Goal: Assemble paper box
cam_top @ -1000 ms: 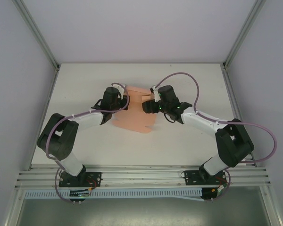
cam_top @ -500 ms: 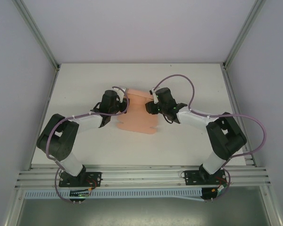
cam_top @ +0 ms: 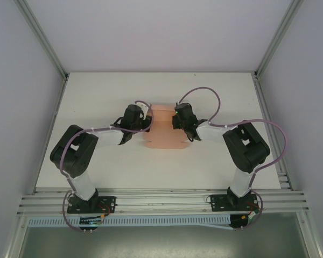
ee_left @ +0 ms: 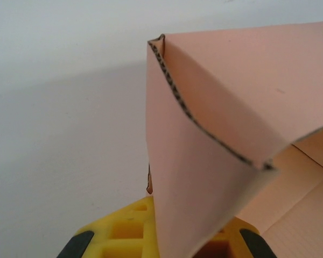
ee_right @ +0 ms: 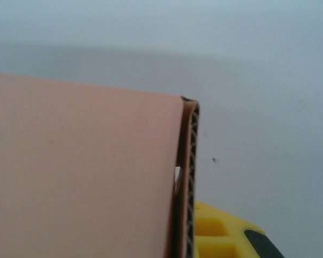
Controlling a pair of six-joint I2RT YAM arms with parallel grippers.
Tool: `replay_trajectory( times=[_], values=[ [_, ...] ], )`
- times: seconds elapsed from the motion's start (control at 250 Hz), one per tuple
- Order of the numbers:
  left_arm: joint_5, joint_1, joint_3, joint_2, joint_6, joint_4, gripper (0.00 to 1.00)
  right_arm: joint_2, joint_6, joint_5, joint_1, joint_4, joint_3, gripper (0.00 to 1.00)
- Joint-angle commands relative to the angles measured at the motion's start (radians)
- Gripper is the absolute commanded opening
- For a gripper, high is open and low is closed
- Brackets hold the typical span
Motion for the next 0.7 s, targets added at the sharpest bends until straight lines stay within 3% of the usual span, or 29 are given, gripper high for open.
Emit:
replay_trajectory(
  times=[0.0,0.148,0.34,0.452,0.695],
  values=[
    [-0.121,-0.022,0.069,0.017,-0.104,-0.137,0.0,0.036,0.099,0.251,-0.033,-0.153,0.053,0.04],
    [-0.402,-0.029,0.172,0.07,-0.407,-0.437,0.0,0.067,0.282,0.526,-0.012,-0.419,0.118,0.0],
    [-0.538,-0.032,0.276,0.123,-0.574,-0.642,0.0,0.11,0.52,0.72,-0.007,-0.709,0.202,0.0],
    [-0.564,-0.031,0.293,0.129,-0.571,-0.673,0.0,0.129,0.559,0.749,-0.013,-0.768,0.233,0.0],
    [-0.47,-0.034,0.266,0.129,-0.404,-0.557,0.0,0.13,0.518,0.731,-0.031,-0.719,0.24,0.0]
  ],
)
